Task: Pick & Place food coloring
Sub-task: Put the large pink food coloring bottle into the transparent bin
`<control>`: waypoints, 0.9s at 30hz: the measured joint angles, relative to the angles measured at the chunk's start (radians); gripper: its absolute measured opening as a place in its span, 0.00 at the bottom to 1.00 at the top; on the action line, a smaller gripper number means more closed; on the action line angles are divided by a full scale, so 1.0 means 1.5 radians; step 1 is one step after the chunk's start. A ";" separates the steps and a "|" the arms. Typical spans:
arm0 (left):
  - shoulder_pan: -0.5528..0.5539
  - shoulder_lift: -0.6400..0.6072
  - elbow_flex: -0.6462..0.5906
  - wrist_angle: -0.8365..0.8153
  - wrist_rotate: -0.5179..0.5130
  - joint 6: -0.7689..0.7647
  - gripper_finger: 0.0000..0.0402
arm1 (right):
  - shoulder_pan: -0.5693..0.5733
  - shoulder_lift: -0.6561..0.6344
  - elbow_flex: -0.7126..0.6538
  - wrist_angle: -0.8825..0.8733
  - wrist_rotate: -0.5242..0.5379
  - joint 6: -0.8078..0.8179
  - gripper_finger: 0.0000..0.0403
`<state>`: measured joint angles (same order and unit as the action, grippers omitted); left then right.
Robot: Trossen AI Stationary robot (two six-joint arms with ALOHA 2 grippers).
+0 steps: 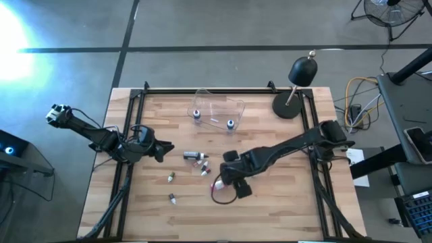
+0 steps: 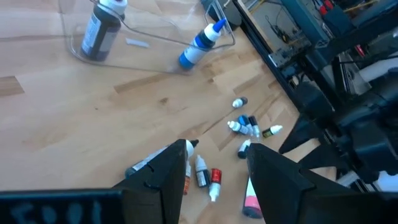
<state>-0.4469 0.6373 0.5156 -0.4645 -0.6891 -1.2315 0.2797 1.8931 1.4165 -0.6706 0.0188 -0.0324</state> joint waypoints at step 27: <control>0.000 0.000 0.000 -0.005 0.060 0.020 0.37 | 0.014 0.101 0.004 0.015 -0.003 0.099 0.35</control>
<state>-0.4469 0.6373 0.5156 -0.4721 -0.5995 -1.2021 0.3008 2.0445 1.4225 -0.6483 0.0145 0.1163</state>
